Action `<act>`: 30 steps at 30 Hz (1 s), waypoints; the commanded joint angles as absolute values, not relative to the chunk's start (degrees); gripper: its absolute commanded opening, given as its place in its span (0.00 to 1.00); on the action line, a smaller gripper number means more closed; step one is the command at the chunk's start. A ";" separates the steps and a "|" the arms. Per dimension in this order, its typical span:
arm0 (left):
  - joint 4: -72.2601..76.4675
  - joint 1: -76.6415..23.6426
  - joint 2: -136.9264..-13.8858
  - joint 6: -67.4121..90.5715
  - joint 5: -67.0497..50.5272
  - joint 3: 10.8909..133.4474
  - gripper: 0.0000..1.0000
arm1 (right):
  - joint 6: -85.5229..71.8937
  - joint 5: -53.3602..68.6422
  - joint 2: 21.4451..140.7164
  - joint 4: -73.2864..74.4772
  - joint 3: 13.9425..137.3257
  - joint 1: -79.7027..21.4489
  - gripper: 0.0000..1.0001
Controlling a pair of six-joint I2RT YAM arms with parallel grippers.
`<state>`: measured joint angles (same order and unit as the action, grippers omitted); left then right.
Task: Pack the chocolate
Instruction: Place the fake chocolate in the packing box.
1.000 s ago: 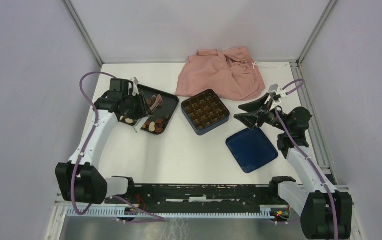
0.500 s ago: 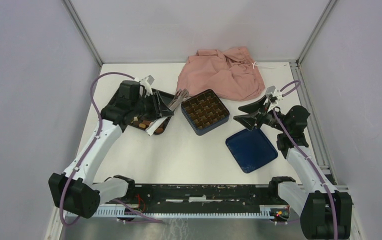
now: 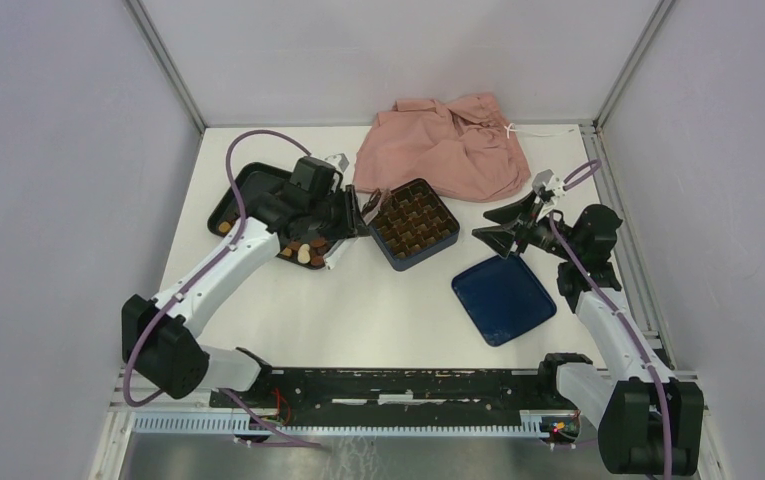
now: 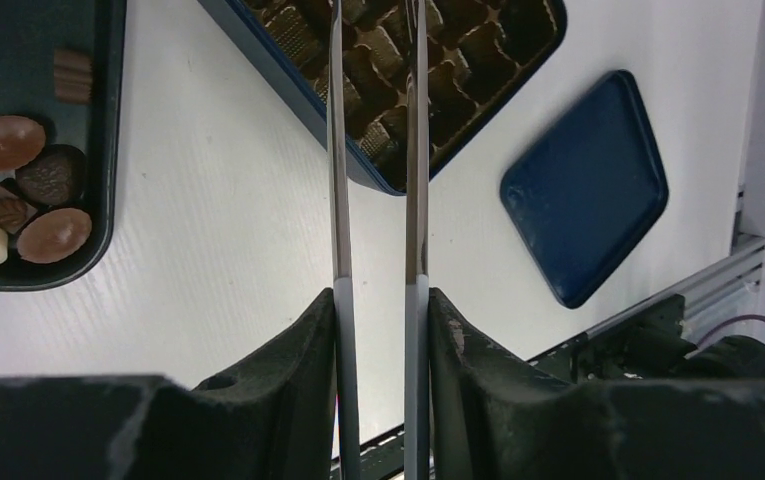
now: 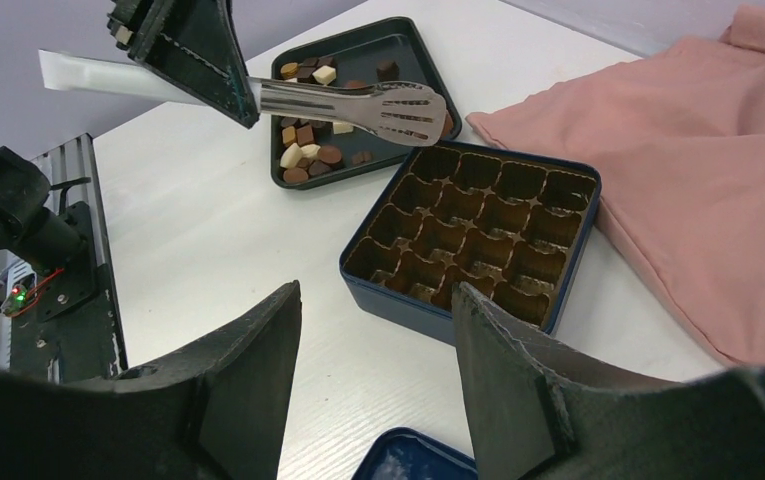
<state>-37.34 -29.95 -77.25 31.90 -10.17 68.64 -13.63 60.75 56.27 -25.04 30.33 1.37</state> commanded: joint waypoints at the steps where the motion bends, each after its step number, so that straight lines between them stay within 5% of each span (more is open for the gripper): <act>1: -38.24 -31.03 -79.93 28.52 -3.32 72.66 0.07 | -12.30 60.25 56.43 -25.45 32.96 1.50 0.63; 21: -41.25 -31.65 -86.56 25.67 -0.28 76.63 0.12 | -12.31 60.80 56.72 -25.41 32.96 1.49 0.63; 30: -42.08 -31.73 -87.09 25.49 1.26 76.84 0.26 | -12.30 60.94 56.98 -25.52 32.96 1.49 0.63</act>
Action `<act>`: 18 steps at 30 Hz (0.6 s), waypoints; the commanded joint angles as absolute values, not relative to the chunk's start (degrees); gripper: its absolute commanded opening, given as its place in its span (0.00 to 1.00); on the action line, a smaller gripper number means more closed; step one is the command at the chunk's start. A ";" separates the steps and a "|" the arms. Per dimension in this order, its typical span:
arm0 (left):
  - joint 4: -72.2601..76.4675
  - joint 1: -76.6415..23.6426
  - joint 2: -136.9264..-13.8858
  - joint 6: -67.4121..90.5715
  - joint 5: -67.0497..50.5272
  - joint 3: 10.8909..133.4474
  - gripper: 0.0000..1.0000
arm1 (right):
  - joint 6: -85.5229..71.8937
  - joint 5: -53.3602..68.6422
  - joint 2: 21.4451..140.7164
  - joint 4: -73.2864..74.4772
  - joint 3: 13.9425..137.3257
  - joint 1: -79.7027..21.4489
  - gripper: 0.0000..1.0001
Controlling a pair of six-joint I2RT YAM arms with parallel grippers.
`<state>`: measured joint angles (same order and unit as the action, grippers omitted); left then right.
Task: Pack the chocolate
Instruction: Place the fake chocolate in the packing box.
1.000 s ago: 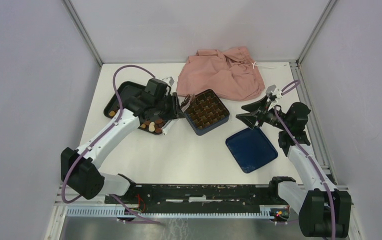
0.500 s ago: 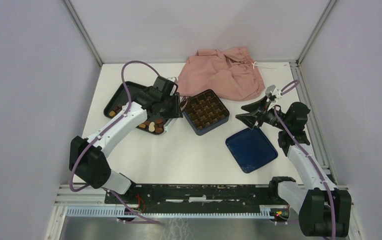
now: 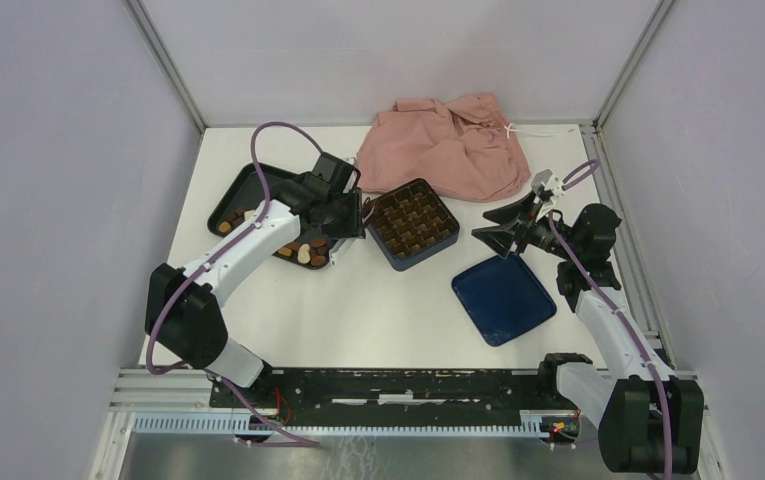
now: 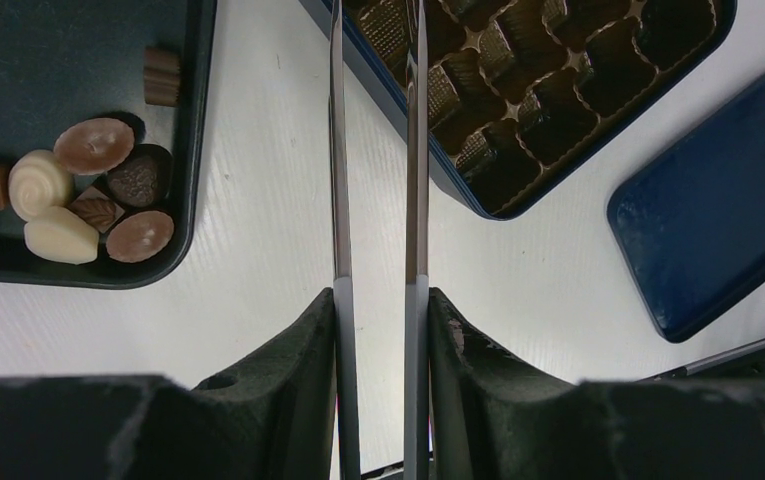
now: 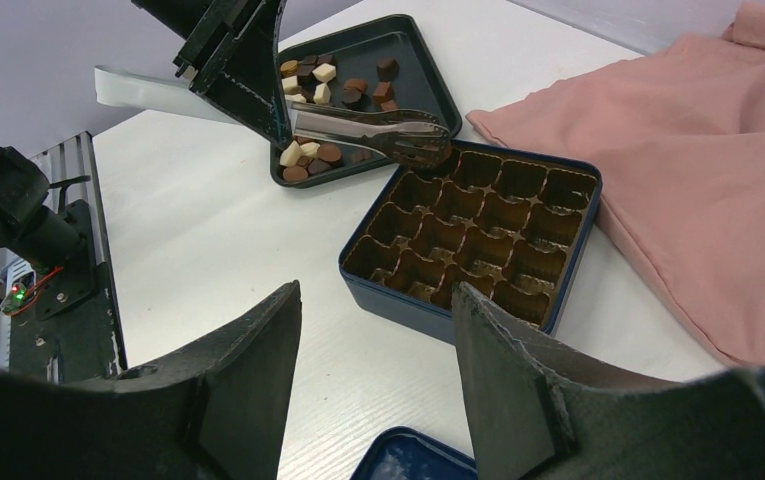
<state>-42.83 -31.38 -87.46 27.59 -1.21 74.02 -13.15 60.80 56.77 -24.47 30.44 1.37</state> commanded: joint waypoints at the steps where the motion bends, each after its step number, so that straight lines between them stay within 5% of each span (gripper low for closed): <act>1: -42.09 -31.73 -87.22 25.44 1.37 76.86 0.28 | -12.35 61.02 56.96 -25.59 32.96 1.52 0.63; 18: -42.10 -31.77 -88.29 25.22 1.12 77.45 0.37 | -12.74 61.47 57.23 -25.96 32.96 1.49 0.63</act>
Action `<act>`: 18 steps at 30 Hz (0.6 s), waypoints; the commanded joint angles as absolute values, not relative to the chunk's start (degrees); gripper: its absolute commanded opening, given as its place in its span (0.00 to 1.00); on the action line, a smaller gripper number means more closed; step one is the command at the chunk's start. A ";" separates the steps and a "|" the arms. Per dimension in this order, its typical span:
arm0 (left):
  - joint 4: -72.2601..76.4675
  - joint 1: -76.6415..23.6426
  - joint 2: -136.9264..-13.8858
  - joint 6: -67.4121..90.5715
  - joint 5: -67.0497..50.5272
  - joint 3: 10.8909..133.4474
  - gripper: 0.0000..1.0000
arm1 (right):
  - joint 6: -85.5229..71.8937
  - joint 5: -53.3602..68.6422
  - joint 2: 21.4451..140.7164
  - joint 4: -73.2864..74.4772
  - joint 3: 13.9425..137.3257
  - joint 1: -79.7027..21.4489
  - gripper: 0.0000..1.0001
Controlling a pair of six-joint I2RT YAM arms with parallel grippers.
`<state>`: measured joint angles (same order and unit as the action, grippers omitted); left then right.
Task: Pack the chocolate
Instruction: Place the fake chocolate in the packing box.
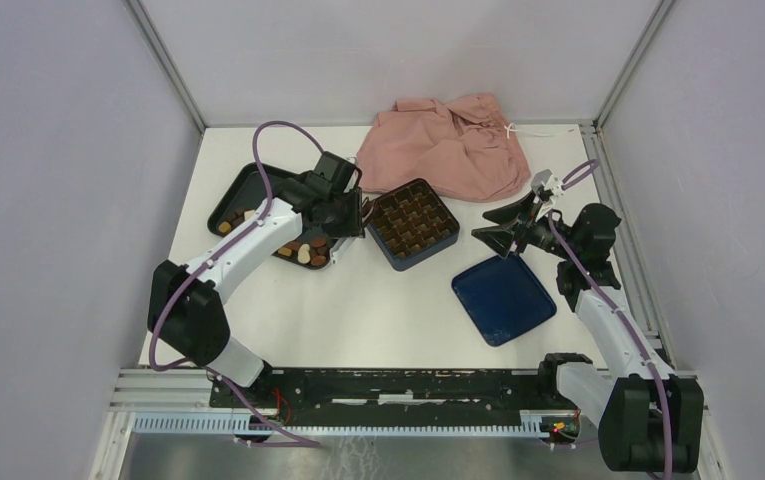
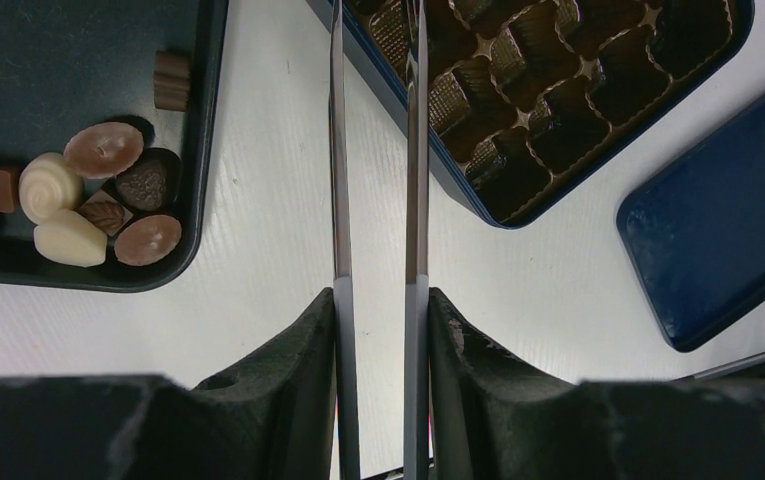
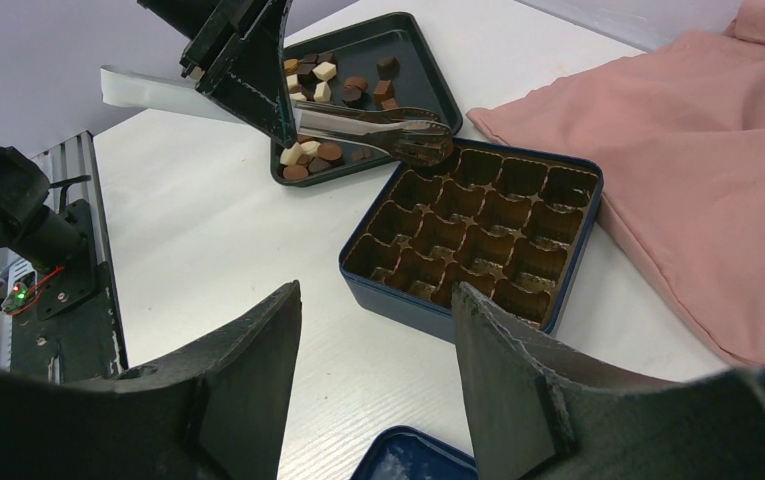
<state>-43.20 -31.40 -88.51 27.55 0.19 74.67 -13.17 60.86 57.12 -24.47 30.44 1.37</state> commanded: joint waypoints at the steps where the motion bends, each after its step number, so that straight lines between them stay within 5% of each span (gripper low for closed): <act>1: -42.06 -31.80 -88.27 25.22 1.14 77.45 0.37 | -12.77 61.51 57.22 -25.98 32.96 1.49 0.63; 18: -42.03 -31.73 -87.77 25.40 0.26 77.43 0.41 | -12.79 61.76 57.13 -26.02 32.96 1.49 0.63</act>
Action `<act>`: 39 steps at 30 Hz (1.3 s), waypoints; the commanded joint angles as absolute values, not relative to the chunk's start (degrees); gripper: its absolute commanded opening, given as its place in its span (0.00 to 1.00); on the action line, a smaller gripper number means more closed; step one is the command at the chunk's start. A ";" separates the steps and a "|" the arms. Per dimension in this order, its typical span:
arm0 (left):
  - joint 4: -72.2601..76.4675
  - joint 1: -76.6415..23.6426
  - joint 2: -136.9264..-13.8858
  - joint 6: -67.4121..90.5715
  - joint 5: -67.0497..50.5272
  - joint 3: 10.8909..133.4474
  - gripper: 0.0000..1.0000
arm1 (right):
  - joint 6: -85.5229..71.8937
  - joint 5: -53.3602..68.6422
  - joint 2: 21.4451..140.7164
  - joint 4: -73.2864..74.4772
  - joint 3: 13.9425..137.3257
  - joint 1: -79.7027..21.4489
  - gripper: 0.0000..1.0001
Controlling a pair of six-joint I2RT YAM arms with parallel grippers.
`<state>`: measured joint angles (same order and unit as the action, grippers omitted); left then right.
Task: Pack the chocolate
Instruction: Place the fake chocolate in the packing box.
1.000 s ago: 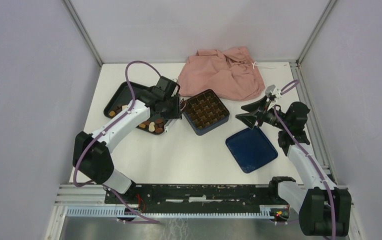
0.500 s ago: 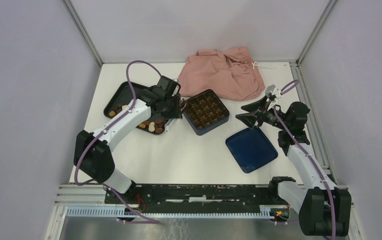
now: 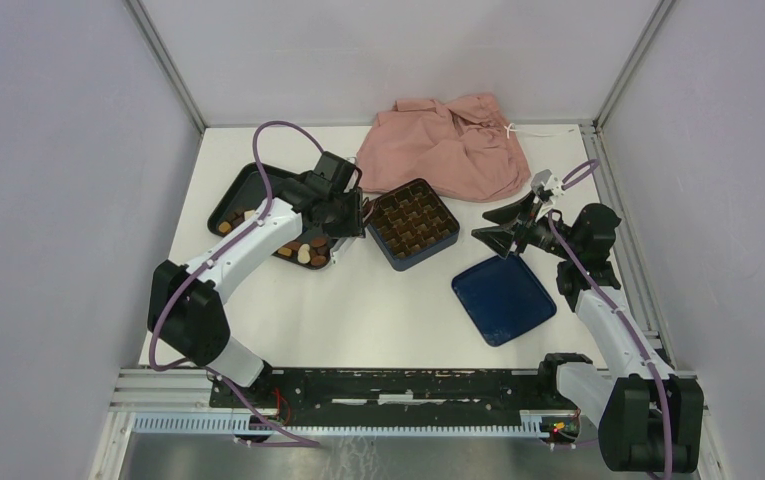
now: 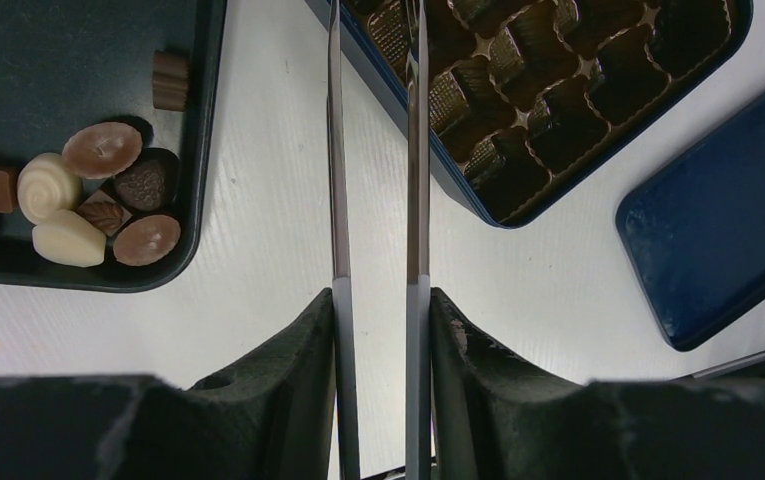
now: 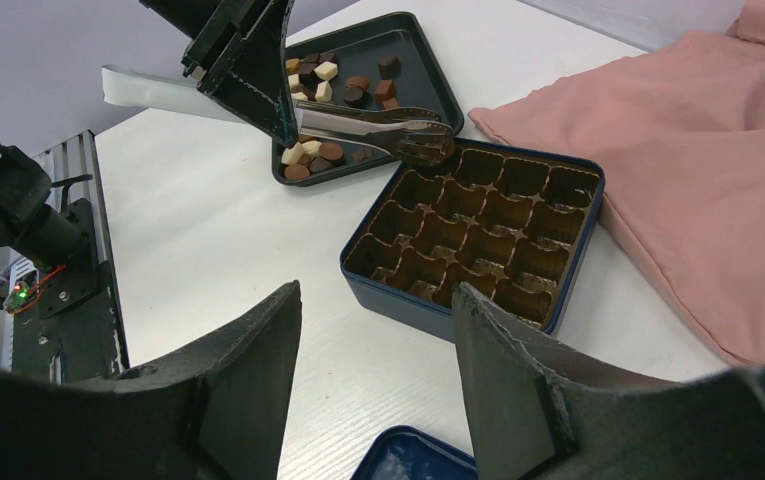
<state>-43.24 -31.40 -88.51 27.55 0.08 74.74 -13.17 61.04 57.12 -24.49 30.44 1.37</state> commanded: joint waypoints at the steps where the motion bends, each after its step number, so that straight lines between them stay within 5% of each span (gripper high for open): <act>1: -42.00 -31.77 -87.72 25.42 0.26 77.43 0.41 | -12.73 61.76 57.13 -26.04 32.96 1.49 0.63; 23: -41.67 -30.96 -82.09 26.06 -0.77 78.48 0.40 | -12.75 61.91 57.04 -26.10 32.97 1.52 0.63; 39: -45.70 -11.85 -80.98 15.09 -5.53 71.11 0.40 | -12.74 62.11 57.08 -26.32 32.87 1.49 0.63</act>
